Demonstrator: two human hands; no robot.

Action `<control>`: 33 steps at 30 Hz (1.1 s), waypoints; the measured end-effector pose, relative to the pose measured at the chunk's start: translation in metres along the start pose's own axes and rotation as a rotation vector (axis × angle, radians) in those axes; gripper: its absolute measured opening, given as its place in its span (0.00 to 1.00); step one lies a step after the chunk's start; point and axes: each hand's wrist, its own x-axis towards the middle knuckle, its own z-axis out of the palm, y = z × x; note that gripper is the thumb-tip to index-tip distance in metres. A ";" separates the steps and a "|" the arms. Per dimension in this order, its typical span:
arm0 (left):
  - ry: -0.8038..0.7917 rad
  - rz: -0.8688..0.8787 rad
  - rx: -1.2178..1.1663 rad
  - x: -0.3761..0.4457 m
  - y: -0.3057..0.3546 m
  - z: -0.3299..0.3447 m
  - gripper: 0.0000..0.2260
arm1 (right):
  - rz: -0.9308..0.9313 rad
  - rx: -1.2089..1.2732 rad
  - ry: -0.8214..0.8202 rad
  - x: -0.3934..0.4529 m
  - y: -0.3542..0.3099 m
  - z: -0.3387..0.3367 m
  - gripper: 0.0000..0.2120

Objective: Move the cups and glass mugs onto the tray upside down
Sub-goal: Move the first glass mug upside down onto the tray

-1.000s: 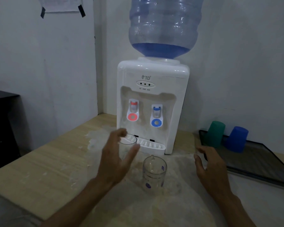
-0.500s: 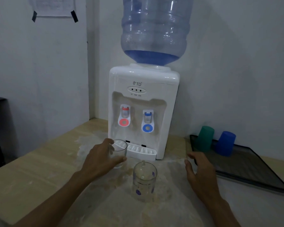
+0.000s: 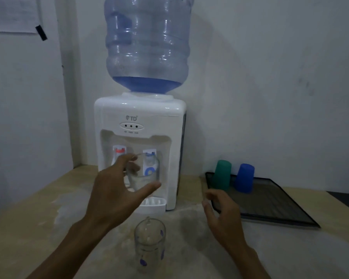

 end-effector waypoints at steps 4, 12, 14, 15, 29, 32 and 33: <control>-0.085 0.034 -0.104 0.023 0.037 0.025 0.37 | 0.185 0.298 -0.021 0.007 -0.004 -0.012 0.09; -0.278 -0.046 -0.120 0.029 0.077 0.110 0.41 | 0.516 1.074 -0.218 0.016 0.006 -0.024 0.31; -0.300 -0.079 -0.109 0.029 0.083 0.125 0.39 | 0.550 1.140 -0.202 0.018 0.007 -0.022 0.31; -0.303 -0.083 -0.103 0.028 0.086 0.130 0.38 | 0.574 1.172 -0.193 0.019 0.008 -0.021 0.32; -0.283 -0.266 -0.553 -0.021 0.093 0.200 0.41 | 0.642 1.270 0.072 0.016 0.035 -0.048 0.44; -0.244 -0.330 -0.538 -0.045 0.082 0.208 0.41 | 0.669 1.360 0.216 0.015 0.047 -0.060 0.41; -0.250 -0.341 -0.520 -0.051 0.076 0.212 0.40 | 0.661 1.375 0.267 0.017 0.050 -0.062 0.36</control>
